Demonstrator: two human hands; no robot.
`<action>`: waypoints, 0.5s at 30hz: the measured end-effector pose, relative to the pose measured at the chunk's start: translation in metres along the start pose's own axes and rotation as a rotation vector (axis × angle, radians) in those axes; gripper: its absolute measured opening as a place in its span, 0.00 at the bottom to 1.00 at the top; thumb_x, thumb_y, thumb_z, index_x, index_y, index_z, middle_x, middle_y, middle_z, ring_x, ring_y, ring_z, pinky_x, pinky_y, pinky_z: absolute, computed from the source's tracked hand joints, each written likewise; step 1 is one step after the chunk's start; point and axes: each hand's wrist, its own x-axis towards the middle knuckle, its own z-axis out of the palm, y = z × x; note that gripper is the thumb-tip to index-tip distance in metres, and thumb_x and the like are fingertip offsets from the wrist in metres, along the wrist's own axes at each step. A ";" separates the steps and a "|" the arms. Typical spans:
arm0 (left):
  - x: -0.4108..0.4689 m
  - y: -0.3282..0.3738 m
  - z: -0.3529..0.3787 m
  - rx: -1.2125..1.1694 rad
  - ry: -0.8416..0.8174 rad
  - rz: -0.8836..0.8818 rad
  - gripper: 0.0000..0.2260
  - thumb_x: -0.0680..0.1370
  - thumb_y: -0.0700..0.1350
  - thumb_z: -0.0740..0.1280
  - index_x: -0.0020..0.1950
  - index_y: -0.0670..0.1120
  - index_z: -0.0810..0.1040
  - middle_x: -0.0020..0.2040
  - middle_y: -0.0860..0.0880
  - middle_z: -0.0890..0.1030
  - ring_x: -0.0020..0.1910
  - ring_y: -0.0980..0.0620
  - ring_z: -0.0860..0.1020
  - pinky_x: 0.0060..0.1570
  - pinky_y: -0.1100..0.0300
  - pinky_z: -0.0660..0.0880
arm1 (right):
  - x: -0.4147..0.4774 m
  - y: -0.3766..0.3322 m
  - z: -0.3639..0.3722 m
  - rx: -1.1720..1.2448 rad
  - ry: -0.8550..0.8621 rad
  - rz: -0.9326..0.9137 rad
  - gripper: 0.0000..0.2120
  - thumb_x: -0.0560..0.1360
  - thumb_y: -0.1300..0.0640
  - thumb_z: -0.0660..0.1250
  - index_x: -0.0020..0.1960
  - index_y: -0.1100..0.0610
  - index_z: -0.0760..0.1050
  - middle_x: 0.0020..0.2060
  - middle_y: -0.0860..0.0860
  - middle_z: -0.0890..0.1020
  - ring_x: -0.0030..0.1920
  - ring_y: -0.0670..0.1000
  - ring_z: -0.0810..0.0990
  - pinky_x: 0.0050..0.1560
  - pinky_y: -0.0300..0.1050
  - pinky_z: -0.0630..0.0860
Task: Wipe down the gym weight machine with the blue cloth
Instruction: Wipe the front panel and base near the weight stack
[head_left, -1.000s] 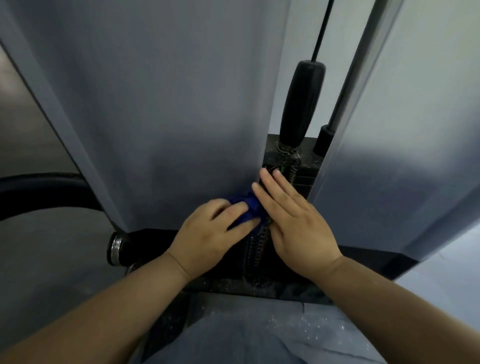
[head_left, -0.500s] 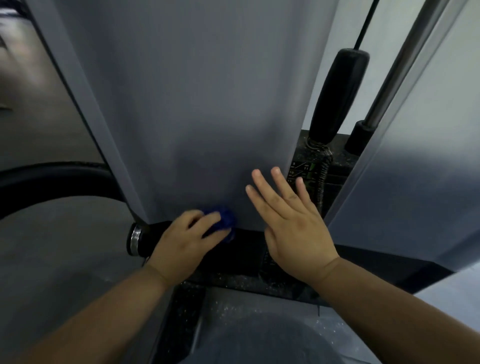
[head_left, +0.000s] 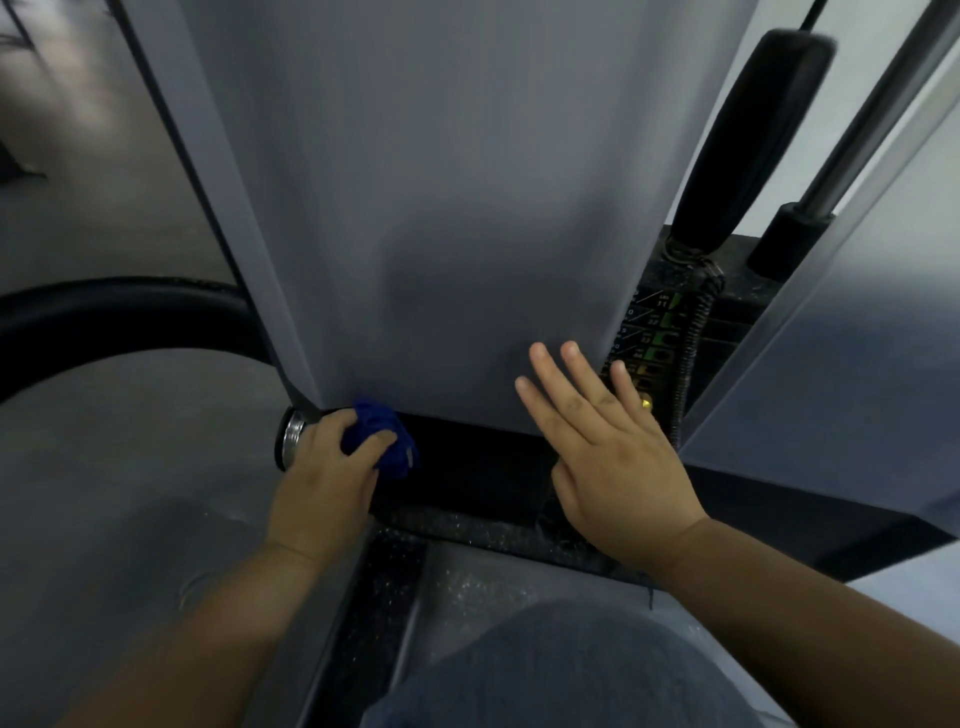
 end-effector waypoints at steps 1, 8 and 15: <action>-0.005 0.003 0.004 -0.043 -0.017 -0.077 0.26 0.64 0.30 0.78 0.59 0.45 0.75 0.56 0.35 0.74 0.49 0.33 0.77 0.39 0.45 0.80 | -0.005 0.000 0.004 -0.004 -0.033 -0.019 0.34 0.72 0.61 0.61 0.78 0.58 0.59 0.79 0.53 0.53 0.79 0.53 0.46 0.77 0.55 0.45; -0.009 0.025 0.035 -0.215 0.122 -0.361 0.14 0.67 0.32 0.77 0.52 0.38 0.81 0.57 0.34 0.74 0.51 0.35 0.77 0.45 0.50 0.77 | -0.025 -0.001 0.037 -0.043 -0.228 -0.106 0.41 0.68 0.60 0.71 0.78 0.59 0.59 0.79 0.55 0.54 0.79 0.54 0.50 0.76 0.56 0.48; -0.063 0.021 0.096 -0.172 -0.184 -0.602 0.11 0.75 0.36 0.70 0.57 0.40 0.79 0.66 0.39 0.70 0.58 0.37 0.75 0.51 0.47 0.77 | -0.062 -0.014 0.085 0.045 -0.394 -0.099 0.45 0.66 0.59 0.72 0.77 0.58 0.55 0.78 0.55 0.56 0.78 0.54 0.52 0.75 0.56 0.48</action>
